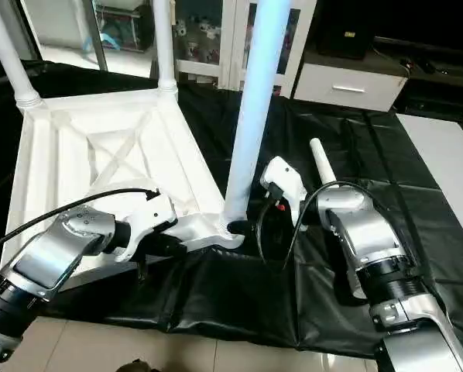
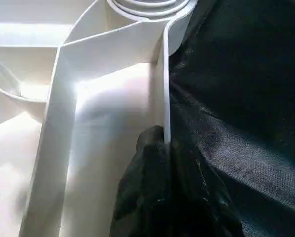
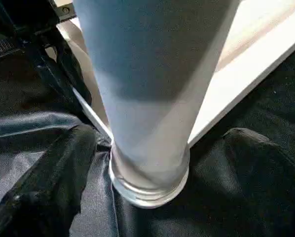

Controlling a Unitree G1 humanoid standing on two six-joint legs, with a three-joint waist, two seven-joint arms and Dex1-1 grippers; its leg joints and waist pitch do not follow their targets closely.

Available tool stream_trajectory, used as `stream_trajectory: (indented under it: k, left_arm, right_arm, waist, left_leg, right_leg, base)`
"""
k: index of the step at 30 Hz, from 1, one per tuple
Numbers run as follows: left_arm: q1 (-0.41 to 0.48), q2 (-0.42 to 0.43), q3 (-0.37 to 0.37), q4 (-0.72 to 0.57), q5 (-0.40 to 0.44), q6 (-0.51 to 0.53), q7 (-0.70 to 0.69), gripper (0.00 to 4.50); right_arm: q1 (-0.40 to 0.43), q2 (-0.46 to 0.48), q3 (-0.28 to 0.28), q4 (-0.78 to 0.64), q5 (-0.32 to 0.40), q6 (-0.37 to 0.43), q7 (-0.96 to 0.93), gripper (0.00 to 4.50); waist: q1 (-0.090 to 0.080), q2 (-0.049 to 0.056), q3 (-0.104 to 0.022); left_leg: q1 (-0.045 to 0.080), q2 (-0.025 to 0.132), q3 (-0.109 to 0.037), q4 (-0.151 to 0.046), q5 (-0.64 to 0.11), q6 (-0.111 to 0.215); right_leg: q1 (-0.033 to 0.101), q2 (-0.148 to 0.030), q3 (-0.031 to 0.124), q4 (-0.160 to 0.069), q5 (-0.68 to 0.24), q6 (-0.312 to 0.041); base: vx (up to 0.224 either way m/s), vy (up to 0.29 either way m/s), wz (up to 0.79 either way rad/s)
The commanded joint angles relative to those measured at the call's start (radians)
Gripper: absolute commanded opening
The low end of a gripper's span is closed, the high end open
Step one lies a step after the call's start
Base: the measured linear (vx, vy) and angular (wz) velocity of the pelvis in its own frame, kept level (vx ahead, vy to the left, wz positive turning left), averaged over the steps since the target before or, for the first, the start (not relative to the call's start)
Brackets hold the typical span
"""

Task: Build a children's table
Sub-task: Rotate leg to tighten

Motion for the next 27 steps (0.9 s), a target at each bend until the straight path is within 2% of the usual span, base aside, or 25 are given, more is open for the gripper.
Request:
stream_trajectory:
  k: [1,3,6,8,12,13,15,27]
  left_arm:
    - [0.016,-0.010,-0.066,-0.016,-0.015,0.012,-0.058,0.00]
    - [0.015,-0.009,-0.068,-0.018,-0.016,0.013,-0.059,0.00]
    - [0.014,-0.007,-0.070,-0.020,-0.019,0.015,-0.060,0.00]
    - [0.014,-0.007,-0.070,-0.021,-0.019,0.017,-0.062,0.00]
    - [0.015,-0.001,-0.069,-0.025,-0.021,0.018,-0.066,0.00]
    - [0.015,-0.001,-0.069,-0.025,-0.022,0.018,-0.067,0.00]
    - [0.015,0.000,-0.070,-0.025,-0.023,0.017,-0.067,0.00]
    - [0.015,0.000,-0.066,-0.016,-0.021,0.013,-0.061,0.00]
  right_arm:
    - [-0.021,0.007,0.003,0.021,0.006,-0.015,0.014,4.08]
    - [-0.026,0.013,0.003,0.030,0.007,-0.018,0.016,3.86]
    - [-0.034,0.024,0.005,0.044,0.008,-0.023,0.027,3.75]
    - [-0.037,0.028,0.005,0.050,0.010,-0.025,0.033,3.48]
    - [-0.040,0.034,0.009,0.066,0.010,-0.028,0.054,3.30]
    - [-0.040,0.034,0.010,0.067,0.009,-0.029,0.057,3.06]
    - [-0.041,0.033,0.013,0.076,0.006,-0.032,0.069,2.96]
    - [-0.046,0.030,0.021,0.108,-0.011,-0.049,0.096,2.06]
  waist:
    - [-0.008,0.005,-0.066]
    - [-0.007,0.006,-0.066]
    - [-0.005,0.006,-0.067]
    - [-0.003,0.005,-0.067]
    - [0.001,0.004,-0.067]
    - [0.001,0.004,-0.066]
    - [0.003,0.001,-0.068]
    - [0.003,-0.001,-0.068]
  left_leg:
    - [0.011,0.046,-0.010,-0.068,-0.101,0.042]
    - [0.011,0.046,-0.010,-0.068,-0.097,0.043]
    - [0.011,0.047,-0.010,-0.067,-0.088,0.045]
    - [0.012,0.046,-0.009,-0.067,-0.087,0.045]
    - [0.011,0.046,-0.009,-0.066,-0.087,0.047]
    - [0.011,0.046,-0.009,-0.067,-0.087,0.047]
    - [0.012,0.046,-0.008,-0.065,-0.076,0.050]
    - [0.010,0.045,-0.008,-0.064,-0.070,0.052]
  right_leg:
    - [0.055,-0.065,0.059,-0.062,-0.047,-0.254]
    - [0.056,-0.065,0.059,-0.061,-0.039,-0.256]
    - [0.056,-0.063,0.059,-0.059,-0.024,-0.260]
    - [0.055,-0.064,0.059,-0.059,-0.026,-0.259]
    - [0.056,-0.064,0.059,-0.059,-0.033,-0.255]
    - [0.056,-0.064,0.059,-0.060,-0.036,-0.255]
    - [0.055,-0.064,0.059,-0.057,-0.026,-0.256]
    - [0.055,-0.064,0.058,-0.057,-0.033,-0.252]
  base:
    - [0.000,0.000,0.00]
    - [0.000,0.000,0.00]
    - [0.000,0.000,0.00]
    - [0.000,0.000,0.00]
    - [0.000,0.000,0.00]
    - [0.000,0.000,0.00]
    - [0.000,0.000,0.00]
    - [0.000,0.000,0.00]
